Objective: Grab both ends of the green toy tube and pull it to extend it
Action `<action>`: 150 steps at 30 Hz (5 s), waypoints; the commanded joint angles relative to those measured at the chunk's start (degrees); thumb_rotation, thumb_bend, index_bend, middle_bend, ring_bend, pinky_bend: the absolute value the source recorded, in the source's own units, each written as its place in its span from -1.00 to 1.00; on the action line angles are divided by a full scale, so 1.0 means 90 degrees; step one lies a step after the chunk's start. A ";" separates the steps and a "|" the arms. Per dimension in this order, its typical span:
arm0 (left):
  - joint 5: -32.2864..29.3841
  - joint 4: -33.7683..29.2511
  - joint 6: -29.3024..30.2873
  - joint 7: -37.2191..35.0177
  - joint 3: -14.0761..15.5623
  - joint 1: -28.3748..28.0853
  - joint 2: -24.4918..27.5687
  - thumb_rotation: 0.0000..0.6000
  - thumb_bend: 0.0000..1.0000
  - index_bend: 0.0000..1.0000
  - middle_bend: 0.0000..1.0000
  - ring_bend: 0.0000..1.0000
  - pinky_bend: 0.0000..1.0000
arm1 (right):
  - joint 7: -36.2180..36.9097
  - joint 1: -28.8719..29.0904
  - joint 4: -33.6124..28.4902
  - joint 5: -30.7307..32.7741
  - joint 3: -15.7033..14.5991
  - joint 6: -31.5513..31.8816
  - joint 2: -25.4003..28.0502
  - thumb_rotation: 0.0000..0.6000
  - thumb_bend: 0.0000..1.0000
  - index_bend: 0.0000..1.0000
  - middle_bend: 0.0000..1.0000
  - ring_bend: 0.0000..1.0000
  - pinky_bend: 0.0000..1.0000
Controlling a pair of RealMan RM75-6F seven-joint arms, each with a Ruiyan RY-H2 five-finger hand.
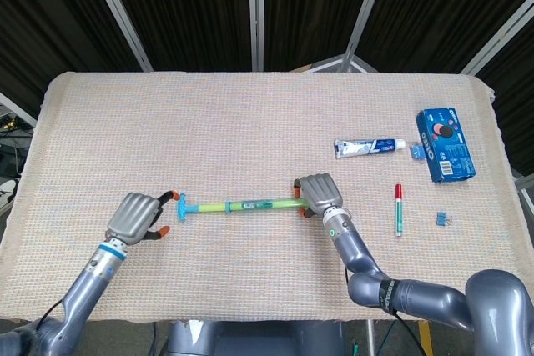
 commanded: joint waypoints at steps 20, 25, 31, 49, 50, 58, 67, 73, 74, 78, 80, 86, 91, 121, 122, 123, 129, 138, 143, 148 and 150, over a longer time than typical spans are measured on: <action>-0.2078 0.0997 -0.1264 0.0480 -0.0485 -0.1162 -0.1105 1.00 -0.34 -0.19 0.75 0.67 1.00 | -0.0081 0.0164 -0.0128 0.0197 -0.0079 0.0172 0.0073 1.00 -0.18 0.33 1.00 1.00 1.00; -0.2401 0.0986 -0.1211 0.0630 -0.0473 -0.1238 -0.1083 1.00 -0.34 -0.19 0.75 0.67 1.00 | -0.0058 0.0179 -0.0137 0.0194 -0.0098 0.0204 0.0069 1.00 -0.18 0.33 1.00 1.00 1.00; -0.2598 0.1082 -0.1222 0.0639 -0.0397 -0.1314 -0.1122 1.00 -0.34 -0.17 0.75 0.67 1.00 | -0.0037 0.0199 -0.0130 0.0182 -0.0115 0.0236 0.0070 1.00 -0.18 0.33 1.00 1.00 1.00; -0.2928 0.1174 -0.1094 0.0709 -0.0177 -0.1452 -0.1178 1.00 -0.33 -0.08 0.75 0.67 1.00 | 0.0007 0.0236 -0.0164 0.0196 -0.0146 0.0297 0.0126 1.00 -0.17 0.34 1.00 1.00 1.00; -0.2958 0.1185 -0.1098 0.0702 -0.0171 -0.1466 -0.1190 1.00 -0.31 -0.07 0.75 0.67 1.00 | 0.0011 0.0238 -0.0169 0.0200 -0.0148 0.0296 0.0133 1.00 -0.17 0.34 1.00 1.00 1.00; -0.2993 0.1189 -0.0946 0.0681 -0.0129 -0.1495 -0.1221 1.00 -0.11 0.23 0.75 0.67 1.00 | 0.0067 0.0228 -0.0199 0.0189 -0.0172 0.0300 0.0190 1.00 -0.17 0.34 1.00 1.00 1.00; -0.3031 0.1081 -0.0800 0.0755 -0.0065 -0.1496 -0.1060 1.00 -0.10 0.39 0.75 0.67 1.00 | 0.0208 0.0109 -0.0489 -0.0025 -0.0219 0.0420 0.0475 1.00 -0.15 0.35 1.00 1.00 1.00; -0.2930 0.1029 -0.0696 0.0707 0.0037 -0.1410 -0.0842 1.00 -0.10 0.47 0.75 0.67 1.00 | 0.0349 -0.0064 -0.0797 -0.0253 -0.0264 0.0576 0.0867 1.00 -0.14 0.36 1.00 1.00 1.00; -0.2920 0.1030 -0.0687 0.0688 0.0052 -0.1391 -0.0805 1.00 -0.10 0.48 0.75 0.67 1.00 | 0.0369 -0.0094 -0.0841 -0.0288 -0.0275 0.0601 0.0931 1.00 -0.14 0.36 1.00 1.00 1.00; -0.2883 0.1043 -0.0669 0.0582 0.0090 -0.1319 -0.0655 1.00 -0.10 0.50 0.75 0.67 1.00 | 0.0472 -0.0222 -0.0989 -0.0421 -0.0319 0.0680 0.1183 1.00 -0.13 0.37 1.00 1.00 1.00; -0.2857 0.1069 -0.0662 0.0535 0.0119 -0.1279 -0.0579 1.00 -0.10 0.51 0.75 0.67 1.00 | 0.0537 -0.0290 -0.1048 -0.0464 -0.0328 0.0718 0.1308 1.00 -0.13 0.37 1.00 1.00 1.00; -0.2797 0.1150 -0.0704 0.0364 0.0177 -0.1188 -0.0417 1.00 -0.10 0.53 0.75 0.67 1.00 | 0.0710 -0.0446 -0.1205 -0.0610 -0.0360 0.0761 0.1617 1.00 -0.12 0.37 1.00 1.00 1.00; -0.2764 0.1296 -0.0760 0.0241 0.0225 -0.1123 -0.0339 1.00 -0.10 0.54 0.75 0.67 1.00 | 0.0846 -0.0568 -0.1298 -0.0746 -0.0392 0.0797 0.1824 1.00 -0.11 0.39 1.00 1.00 1.00; -0.2480 0.1972 -0.1006 -0.0418 0.0259 -0.0864 -0.0205 1.00 -0.10 0.51 0.75 0.67 1.00 | 0.1283 -0.0878 -0.1299 -0.0900 -0.0321 0.0778 0.2305 1.00 -0.11 0.39 1.00 1.00 1.00; -0.2463 0.1981 -0.1005 -0.0432 0.0256 -0.0860 -0.0214 1.00 -0.10 0.50 0.75 0.67 1.00 | 0.1290 -0.0882 -0.1287 -0.0900 -0.0329 0.0762 0.2295 1.00 -0.11 0.39 1.00 1.00 1.00; -0.2453 0.1989 -0.1008 -0.0441 0.0254 -0.0857 -0.0222 1.00 -0.10 0.47 0.75 0.67 1.00 | 0.1296 -0.0884 -0.1276 -0.0899 -0.0332 0.0749 0.2284 1.00 -0.11 0.39 1.00 1.00 1.00; -0.2373 0.2009 -0.1020 -0.0532 0.0253 -0.0819 -0.0232 1.00 -0.39 -0.35 0.75 0.67 1.00 | 0.1475 -0.0938 -0.1235 -0.0996 -0.0349 0.0676 0.2261 1.00 -0.71 -0.32 1.00 1.00 1.00; -0.1918 0.1444 -0.0417 -0.0892 0.0163 -0.0528 0.0287 1.00 -0.86 -1.00 0.69 0.67 1.00 | 0.1963 -0.1388 -0.1663 -0.1836 -0.0471 0.1210 0.2669 1.00 -1.00 -1.00 0.97 1.00 1.00; -0.1249 0.0651 0.0572 -0.1271 0.0182 -0.0041 0.0996 1.00 -0.86 -1.00 0.57 0.57 0.91 | 0.2844 -0.2131 -0.2051 -0.2937 -0.0709 0.2126 0.3277 1.00 -1.00 -1.00 0.77 0.81 0.99; -0.0761 0.0340 0.1218 -0.1443 0.0323 0.0321 0.1314 1.00 -0.98 -1.00 -0.62 -0.53 -0.32 | 0.3468 -0.2587 -0.1896 -0.3754 -0.0922 0.2775 0.3513 1.00 -1.00 -1.00 -0.16 -0.13 0.01; -0.0547 0.0185 0.1540 -0.1490 0.0427 0.0530 0.1475 1.00 -1.00 -1.00 -0.96 -0.92 -0.78 | 0.3671 -0.2804 -0.1762 -0.4099 -0.1032 0.3109 0.3604 1.00 -1.00 -1.00 -0.68 -0.70 -0.60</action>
